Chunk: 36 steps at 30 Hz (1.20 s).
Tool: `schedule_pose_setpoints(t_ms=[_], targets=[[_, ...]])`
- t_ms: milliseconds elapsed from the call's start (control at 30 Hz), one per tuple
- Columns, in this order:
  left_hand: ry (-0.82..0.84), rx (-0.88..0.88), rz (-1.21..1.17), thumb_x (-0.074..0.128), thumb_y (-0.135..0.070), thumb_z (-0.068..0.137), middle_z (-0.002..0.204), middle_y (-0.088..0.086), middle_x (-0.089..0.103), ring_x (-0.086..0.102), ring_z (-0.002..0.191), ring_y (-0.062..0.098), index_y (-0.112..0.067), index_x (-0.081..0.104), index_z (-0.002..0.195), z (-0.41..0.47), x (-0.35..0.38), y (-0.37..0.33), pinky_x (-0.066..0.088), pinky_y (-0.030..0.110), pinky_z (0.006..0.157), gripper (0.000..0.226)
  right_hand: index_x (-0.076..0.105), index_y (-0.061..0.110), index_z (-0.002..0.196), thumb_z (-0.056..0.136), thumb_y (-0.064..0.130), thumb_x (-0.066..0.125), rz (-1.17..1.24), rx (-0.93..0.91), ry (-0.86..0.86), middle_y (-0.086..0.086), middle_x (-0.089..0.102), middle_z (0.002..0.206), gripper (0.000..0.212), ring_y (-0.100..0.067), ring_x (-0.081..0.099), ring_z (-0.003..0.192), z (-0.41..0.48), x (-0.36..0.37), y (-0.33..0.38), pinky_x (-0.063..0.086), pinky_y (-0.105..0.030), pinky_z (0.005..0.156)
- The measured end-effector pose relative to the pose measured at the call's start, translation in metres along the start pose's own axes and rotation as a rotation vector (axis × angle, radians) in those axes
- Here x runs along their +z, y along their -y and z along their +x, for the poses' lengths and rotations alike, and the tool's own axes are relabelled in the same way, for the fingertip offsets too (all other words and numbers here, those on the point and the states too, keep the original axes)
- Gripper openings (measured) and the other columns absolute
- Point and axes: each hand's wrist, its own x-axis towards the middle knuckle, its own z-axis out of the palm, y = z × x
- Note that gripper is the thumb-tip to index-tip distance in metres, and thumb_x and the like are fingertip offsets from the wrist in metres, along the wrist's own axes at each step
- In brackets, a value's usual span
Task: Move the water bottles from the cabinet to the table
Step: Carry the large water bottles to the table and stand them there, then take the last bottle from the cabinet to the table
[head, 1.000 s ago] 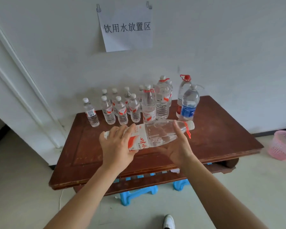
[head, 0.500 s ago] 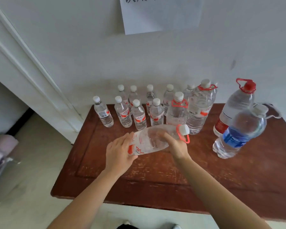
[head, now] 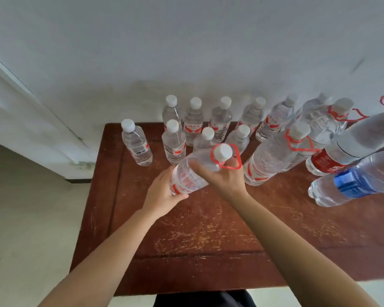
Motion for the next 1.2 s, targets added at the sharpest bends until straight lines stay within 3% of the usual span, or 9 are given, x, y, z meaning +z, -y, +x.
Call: schedule_pose_setpoints(t_ms=[100, 233, 367, 500, 700, 833, 933, 1100, 1200], targets=[[0.038, -0.031, -0.121, 0.088, -0.04, 0.069, 0.134, -0.021, 0.057, 0.054, 0.126, 0.007, -0.043, 0.04, 0.14, 0.006, -0.011, 0.015, 0.049, 0.04, 0.103, 0.086, 0.058, 0.04, 0.085, 0.071, 0.076, 0.071, -0.174, -0.002, 0.112, 0.021, 0.063, 0.085, 0.041, 0.007, 0.062, 0.079, 0.013, 0.02, 0.027, 0.052, -0.027, 0.076], [0.063, -0.119, -0.274, 0.086, -0.051, 0.065, 0.131, -0.02, 0.061, 0.059, 0.12, 0.002, -0.046, 0.036, 0.142, 0.001, -0.011, 0.038, 0.053, 0.039, 0.1, 0.092, 0.054, 0.036, 0.113, 0.07, 0.081, 0.059, -0.395, -0.221, 0.006, 0.017, 0.057, 0.086, 0.062, -0.019, 0.068, 0.083, 0.011, 0.061, 0.046, 0.048, -0.031, 0.07], [0.001, -0.141, -0.32, 0.085, -0.056, 0.065, 0.126, -0.016, 0.064, 0.061, 0.116, 0.0, -0.032, 0.044, 0.14, -0.008, -0.005, 0.046, 0.055, 0.042, 0.096, 0.089, 0.062, 0.02, 0.114, 0.071, 0.077, 0.062, -0.272, -0.314, -0.049, 0.017, 0.059, 0.085, 0.071, -0.02, 0.067, 0.076, 0.003, 0.087, 0.043, 0.056, -0.037, 0.065], [-0.029, -0.086, -0.298, 0.086, -0.048, 0.072, 0.138, -0.014, 0.057, 0.057, 0.126, 0.008, -0.049, 0.034, 0.143, -0.006, -0.004, 0.041, 0.053, 0.041, 0.099, 0.088, 0.06, 0.019, 0.107, 0.071, 0.072, 0.068, -0.197, -0.25, -0.024, 0.023, 0.055, 0.082, 0.064, -0.017, 0.062, 0.08, 0.012, 0.074, 0.024, 0.055, -0.045, 0.071], [0.02, -0.167, -0.175, 0.077, -0.049, 0.082, 0.144, -0.011, 0.054, 0.055, 0.128, 0.01, -0.036, 0.032, 0.15, -0.022, -0.012, 0.025, 0.049, 0.033, 0.101, 0.083, 0.051, 0.024, 0.123, 0.067, 0.081, 0.059, -0.285, -0.152, 0.085, 0.005, 0.067, 0.1, 0.081, -0.025, 0.068, 0.091, 0.002, 0.071, 0.033, 0.053, -0.038, 0.075], [0.036, -0.169, 0.038, 0.063, -0.034, 0.096, 0.148, -0.005, 0.052, 0.052, 0.133, 0.017, -0.027, 0.034, 0.152, -0.036, -0.034, -0.001, 0.042, 0.033, 0.107, 0.063, 0.039, 0.031, 0.145, 0.072, 0.088, 0.053, -0.303, -0.138, 0.225, -0.001, 0.063, 0.135, 0.094, -0.026, 0.061, 0.122, -0.003, 0.053, 0.032, 0.052, -0.046, 0.098], [-0.049, -0.165, 0.152, 0.053, -0.032, 0.103, 0.155, -0.004, 0.045, 0.046, 0.139, 0.016, -0.026, 0.031, 0.155, -0.058, -0.051, -0.03, 0.038, 0.031, 0.111, 0.058, 0.039, 0.024, 0.149, 0.089, 0.069, 0.055, -0.364, -0.249, 0.283, -0.003, 0.057, 0.143, 0.076, -0.026, 0.056, 0.127, -0.01, 0.033, 0.026, 0.047, -0.043, 0.1], [-0.199, -0.166, 0.279, 0.044, -0.038, 0.105, 0.16, -0.01, 0.035, 0.033, 0.146, 0.011, -0.033, 0.029, 0.156, -0.111, -0.064, -0.073, 0.031, 0.032, 0.118, 0.053, 0.054, 0.023, 0.137, 0.102, 0.057, 0.042, -0.267, -0.45, 0.235, 0.003, 0.066, 0.121, 0.05, -0.011, 0.061, 0.086, -0.026, 0.001, 0.018, 0.054, -0.04, 0.085], [-0.396, -0.319, 0.448, 0.025, -0.05, 0.105, 0.159, -0.002, 0.038, 0.037, 0.145, 0.02, -0.027, 0.034, 0.155, -0.159, -0.066, -0.085, 0.037, 0.043, 0.116, 0.055, 0.052, 0.024, 0.14, 0.104, 0.052, 0.038, -0.254, -0.597, 0.264, 0.001, 0.056, 0.136, 0.047, -0.023, 0.061, 0.111, -0.042, 0.001, 0.007, 0.051, -0.042, 0.091]])
